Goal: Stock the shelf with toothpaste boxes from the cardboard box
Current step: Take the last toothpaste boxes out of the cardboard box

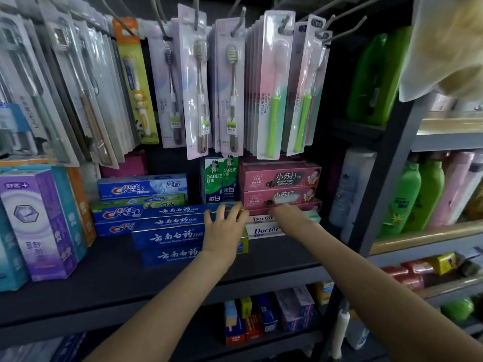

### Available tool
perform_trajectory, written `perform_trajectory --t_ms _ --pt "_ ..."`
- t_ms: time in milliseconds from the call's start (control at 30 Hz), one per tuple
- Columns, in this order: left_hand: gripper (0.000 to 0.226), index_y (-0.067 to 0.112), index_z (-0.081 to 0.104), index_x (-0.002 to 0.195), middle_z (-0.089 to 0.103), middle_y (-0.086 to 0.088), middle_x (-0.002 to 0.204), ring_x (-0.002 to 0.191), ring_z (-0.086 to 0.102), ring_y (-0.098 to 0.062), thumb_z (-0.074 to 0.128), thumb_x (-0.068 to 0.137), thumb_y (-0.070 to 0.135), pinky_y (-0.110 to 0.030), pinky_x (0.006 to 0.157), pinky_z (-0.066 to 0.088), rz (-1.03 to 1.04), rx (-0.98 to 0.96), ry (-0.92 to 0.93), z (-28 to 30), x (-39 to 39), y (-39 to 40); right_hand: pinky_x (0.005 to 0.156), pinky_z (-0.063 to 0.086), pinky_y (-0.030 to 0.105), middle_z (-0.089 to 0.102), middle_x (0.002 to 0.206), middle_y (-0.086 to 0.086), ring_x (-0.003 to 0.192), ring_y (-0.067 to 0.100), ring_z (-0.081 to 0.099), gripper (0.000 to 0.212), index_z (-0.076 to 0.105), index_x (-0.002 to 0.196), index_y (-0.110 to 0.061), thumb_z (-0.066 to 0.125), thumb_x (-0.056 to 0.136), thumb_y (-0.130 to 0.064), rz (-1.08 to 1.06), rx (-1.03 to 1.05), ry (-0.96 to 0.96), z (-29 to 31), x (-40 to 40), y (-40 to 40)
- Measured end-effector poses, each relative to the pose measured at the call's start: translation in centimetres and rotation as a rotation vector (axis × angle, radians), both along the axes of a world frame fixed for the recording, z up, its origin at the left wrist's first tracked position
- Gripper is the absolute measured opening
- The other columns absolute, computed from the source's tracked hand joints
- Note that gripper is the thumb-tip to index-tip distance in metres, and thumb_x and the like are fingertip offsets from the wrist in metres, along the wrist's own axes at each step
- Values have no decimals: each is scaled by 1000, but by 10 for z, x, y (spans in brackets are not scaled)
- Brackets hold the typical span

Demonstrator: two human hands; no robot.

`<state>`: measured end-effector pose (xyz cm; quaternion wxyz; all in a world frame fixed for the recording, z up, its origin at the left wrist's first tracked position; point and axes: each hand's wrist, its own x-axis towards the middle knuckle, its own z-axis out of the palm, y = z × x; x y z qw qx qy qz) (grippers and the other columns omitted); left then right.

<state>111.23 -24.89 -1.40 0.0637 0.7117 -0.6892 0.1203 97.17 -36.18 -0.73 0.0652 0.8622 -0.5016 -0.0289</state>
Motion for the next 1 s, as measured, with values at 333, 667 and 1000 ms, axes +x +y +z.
perform_trajectory --t_ms 333,667,1000 --pt "62 11 30 142 27 -12 148 136 24 -35 56 87 5 -48 112 18 -139 -213 128 0 -4 9 76 52 36 67 96 16 85 29 64 28 65 103 0 44 87 8 69 -101 -717 -3 -19 61" --pt "43 13 43 132 41 -4 136 123 37 -20 40 89 11 -33 100 41 -348 376 481 -248 -36 194 87 46 32 63 116 7 106 27 60 26 65 109 -13 49 89 -15 230 565 -256 -266 -67 229" --pt "54 11 24 143 19 -10 150 131 33 -27 46 94 9 -31 96 36 188 1136 509 -488 -4 256 96 45 41 54 128 14 116 31 52 30 51 125 -7 43 96 -11 247 952 390 -581 -72 297"
